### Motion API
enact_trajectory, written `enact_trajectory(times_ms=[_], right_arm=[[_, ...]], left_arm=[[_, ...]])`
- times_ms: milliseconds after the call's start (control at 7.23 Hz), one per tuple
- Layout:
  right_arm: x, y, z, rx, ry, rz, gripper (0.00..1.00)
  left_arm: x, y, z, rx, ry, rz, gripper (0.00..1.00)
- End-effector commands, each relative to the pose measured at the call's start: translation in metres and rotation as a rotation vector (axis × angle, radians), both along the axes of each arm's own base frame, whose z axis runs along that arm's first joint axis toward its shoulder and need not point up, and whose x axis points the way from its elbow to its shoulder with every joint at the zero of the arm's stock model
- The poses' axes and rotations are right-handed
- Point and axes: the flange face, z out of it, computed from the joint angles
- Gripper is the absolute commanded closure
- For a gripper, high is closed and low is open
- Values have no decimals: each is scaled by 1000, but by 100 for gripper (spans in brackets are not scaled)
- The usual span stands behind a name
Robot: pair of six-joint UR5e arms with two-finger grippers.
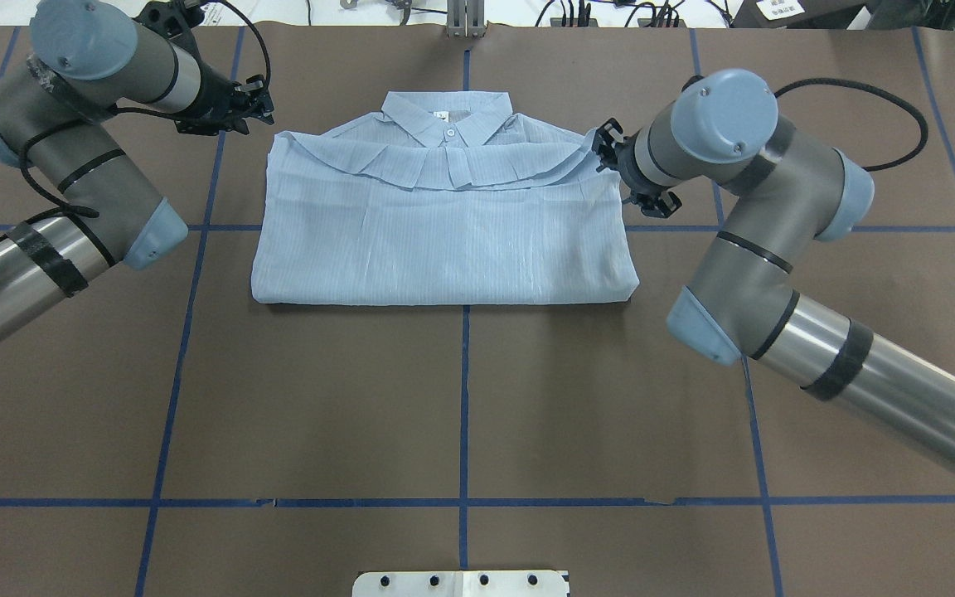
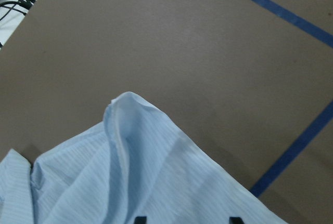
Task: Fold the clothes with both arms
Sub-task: 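Lower the right gripper to the folded shirt's side edge nearest it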
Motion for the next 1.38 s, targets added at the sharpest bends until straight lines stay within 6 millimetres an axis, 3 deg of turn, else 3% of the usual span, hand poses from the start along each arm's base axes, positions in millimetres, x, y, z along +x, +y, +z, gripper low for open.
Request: enact_trajectory(times_ms=[0,277,830,969,1107,1246], right_arm=[[-15,40,30,-20,21,-60,37],[-19,45,51,-35,54,-79,37],[-32,60,52,-41,52,-102,41],[-33,64,53,-42,52,-103,89],[-28,68,62,-49,59,-108,100],[-24,72,53,-38,42,-113,100]], left_arm=[[-4,5,5,3,-3,3,53],[-5,5,1,16,3,-10,53],[-8,3,1,36,-14,-41,53],[-8,3,1,37,-14,-41,53],[-7,3,-1,35,-10,-42,53],[-7,3,-1,34,-9,-43,53]])
